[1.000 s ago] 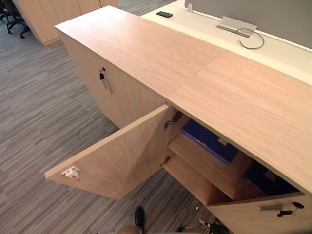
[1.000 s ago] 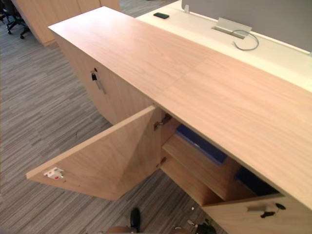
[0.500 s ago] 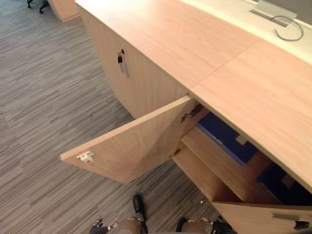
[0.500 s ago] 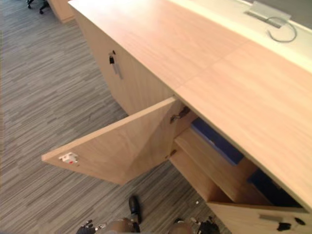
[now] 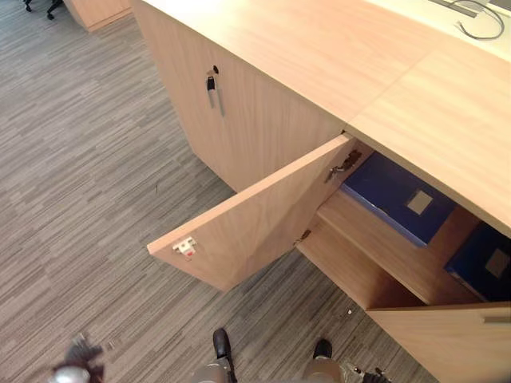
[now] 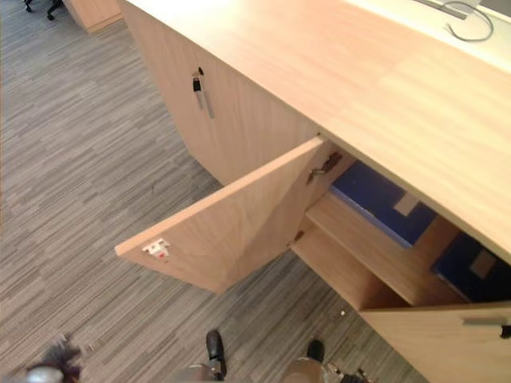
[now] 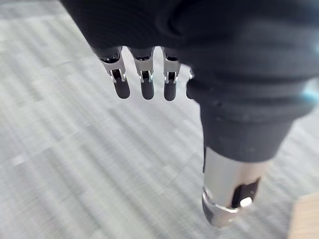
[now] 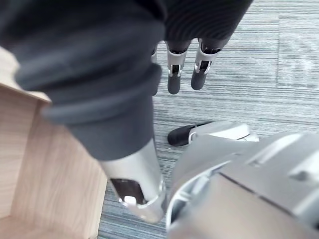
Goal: Walk over to the cabinet, pick up the folder, carry it to the office cabinet, place the folder inside the office cabinet, then close the office cabinet door
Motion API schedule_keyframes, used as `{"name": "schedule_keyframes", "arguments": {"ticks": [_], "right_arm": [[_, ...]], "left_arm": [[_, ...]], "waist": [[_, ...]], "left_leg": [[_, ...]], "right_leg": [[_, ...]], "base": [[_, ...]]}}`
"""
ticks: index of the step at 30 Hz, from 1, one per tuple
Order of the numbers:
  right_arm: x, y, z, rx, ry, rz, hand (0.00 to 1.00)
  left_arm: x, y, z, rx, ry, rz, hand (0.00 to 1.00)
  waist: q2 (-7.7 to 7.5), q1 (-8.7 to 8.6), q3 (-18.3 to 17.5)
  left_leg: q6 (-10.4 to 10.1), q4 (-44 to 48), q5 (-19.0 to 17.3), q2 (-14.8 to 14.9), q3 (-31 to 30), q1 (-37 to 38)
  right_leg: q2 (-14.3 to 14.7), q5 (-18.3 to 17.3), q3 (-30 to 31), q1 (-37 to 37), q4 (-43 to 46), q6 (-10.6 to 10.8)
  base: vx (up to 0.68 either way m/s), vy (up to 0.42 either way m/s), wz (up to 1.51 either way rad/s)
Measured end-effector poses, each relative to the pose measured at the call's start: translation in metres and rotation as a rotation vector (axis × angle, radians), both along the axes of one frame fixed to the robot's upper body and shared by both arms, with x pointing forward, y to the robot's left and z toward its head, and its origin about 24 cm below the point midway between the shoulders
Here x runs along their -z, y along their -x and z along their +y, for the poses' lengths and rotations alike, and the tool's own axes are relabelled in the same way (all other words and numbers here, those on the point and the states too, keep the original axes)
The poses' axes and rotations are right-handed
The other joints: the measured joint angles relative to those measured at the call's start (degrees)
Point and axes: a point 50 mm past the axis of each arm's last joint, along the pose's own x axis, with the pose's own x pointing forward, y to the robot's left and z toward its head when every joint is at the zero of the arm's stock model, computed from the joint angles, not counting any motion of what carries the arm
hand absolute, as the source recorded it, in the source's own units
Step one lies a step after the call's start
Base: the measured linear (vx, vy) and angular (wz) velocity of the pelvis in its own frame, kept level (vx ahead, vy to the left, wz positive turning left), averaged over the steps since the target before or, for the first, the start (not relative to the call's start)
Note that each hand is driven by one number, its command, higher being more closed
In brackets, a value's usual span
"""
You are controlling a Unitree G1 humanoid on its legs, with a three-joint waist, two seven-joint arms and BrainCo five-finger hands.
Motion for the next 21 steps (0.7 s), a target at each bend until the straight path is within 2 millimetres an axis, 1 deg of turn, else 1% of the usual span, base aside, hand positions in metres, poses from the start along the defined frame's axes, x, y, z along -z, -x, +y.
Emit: {"name": "schedule_keyframes", "arguments": {"ticks": [1,2,3,4,5,7,8,10,11,12,13,17,21], "right_arm": [[0.001,0.004,0.002,0.022,-0.011,0.002,0.00],[0.002,0.009,0.003,0.031,-0.016,0.010,0.00],[0.002,0.010,0.003,0.033,-0.017,0.013,0.00],[0.002,0.012,0.003,0.038,-0.019,0.015,0.00],[0.002,0.013,0.003,0.042,-0.021,0.016,0.00],[0.003,0.018,0.004,0.062,-0.027,0.016,0.00],[0.003,0.019,0.005,0.065,-0.029,0.016,0.00],[0.004,0.019,0.009,0.066,-0.041,0.009,0.00],[0.004,0.019,0.009,0.066,-0.042,0.007,0.00],[0.004,0.019,0.010,0.065,-0.045,0.003,0.00],[0.004,0.018,0.011,0.065,-0.045,-0.001,0.00],[0.004,0.020,0.013,0.068,-0.051,0.001,0.00],[0.005,0.020,0.015,0.069,-0.054,0.002,0.00]], "left_arm": [[-0.016,-0.020,0.000,0.044,-0.047,-0.062,0.00],[-0.028,-0.038,-0.007,0.095,-0.076,-0.119,0.00],[-0.032,-0.046,-0.011,0.126,-0.088,-0.140,0.00],[-0.041,-0.059,-0.021,0.194,-0.113,-0.173,0.00],[-0.043,-0.064,-0.027,0.227,-0.124,-0.181,0.00],[-0.048,-0.079,-0.046,0.326,-0.148,-0.209,0.00],[-0.049,-0.082,-0.052,0.344,-0.146,-0.221,0.00],[-0.048,-0.095,-0.075,0.435,-0.157,-0.232,0.00],[-0.047,-0.098,-0.081,0.460,-0.158,-0.227,0.00],[-0.044,-0.103,-0.092,0.513,-0.170,-0.215,0.00],[-0.047,-0.109,-0.099,0.539,-0.193,-0.223,0.00],[-0.043,-0.111,-0.109,0.626,-0.245,-0.176,0.00],[-0.035,-0.109,-0.124,0.747,-0.273,-0.116,0.00]], "waist": [[0.26,-0.15,-0.1],[0.54,-0.23,-0.3],[0.62,-0.24,-0.4],[0.66,-0.38,-0.4],[0.65,-0.37,-0.4],[0.61,-0.56,-0.8],[0.63,-0.69,-0.8],[0.56,-1.11,-0.8],[0.57,-1.29,-0.8],[0.55,-1.45,-0.9],[0.55,-1.53,-0.9],[0.50,-1.52,-0.9],[0.48,-1.29,-1.0]], "left_leg": [[-0.1,-0.3,0.2,0.3,0.1,0.3],[-0.3,-0.3,0.4,0.8,0.3,0.5],[-0.4,-0.3,0.5,1.1,0.5,0.5],[-0.6,-0.3,0.6,1.8,1.1,0.8],[-0.7,-0.4,0.7,2.2,1.4,1.0],[-1.2,-0.4,0.7,3.7,2.4,1.5],[-1.3,-0.4,0.7,4.0,2.4,1.5],[-2.0,-0.3,0.8,5.1,3.1,1.8],[-2.1,-0.3,0.7,5.3,3.2,2.1],[-2.3,-0.3,0.6,5.5,3.8,2.6],[-2.4,-0.3,0.5,5.7,4.4,2.9],[-2.6,-0.3,0.4,5.7,4.9,3.3],[-2.6,-0.3,0.4,5.6,4.9,3.8]], "right_leg": [[0.4,0.0,0.3,0.4,-0.5,0.0],[1.1,-0.1,0.8,0.5,-1.1,-0.2],[1.5,-0.1,1.2,0.5,-1.3,-0.2],[2.3,-0.1,1.8,0.5,-1.5,-0.3],[2.7,0.0,2.1,0.6,-1.6,-0.4],[4.4,0.2,3.2,0.6,-2.2,-0.8],[4.7,0.3,3.2,0.7,-2.4,-0.9],[5.8,0.4,3.6,0.8,-2.6,-1.1],[6.0,0.5,3.9,0.9,-2.6,-1.1],[6.3,0.6,4.4,1.0,-2.7,-1.0],[6.4,0.6,4.6,1.0,-2.7,-1.0],[6.5,0.6,4.8,1.4,-2.7,-1.0],[6.4,0.7,4.8,1.9,-2.7,-1.1]], "base": [[-0.08,-0.026,-0.15],[-0.09,-0.052,-0.15],[-0.07,-0.068,-0.23],[-0.04,-0.050,-0.23],[-0.02,-0.069,-0.34],[0.00,-0.078,-0.28],[0.01,-0.061,-0.15],[0.01,-0.038,-0.13],[0.02,-0.015,-0.19],[0.03,-0.005,-0.21],[0.03,-0.001,-0.20],[0.01,0.010,-0.03],[-0.02,0.018,0.01]]}}
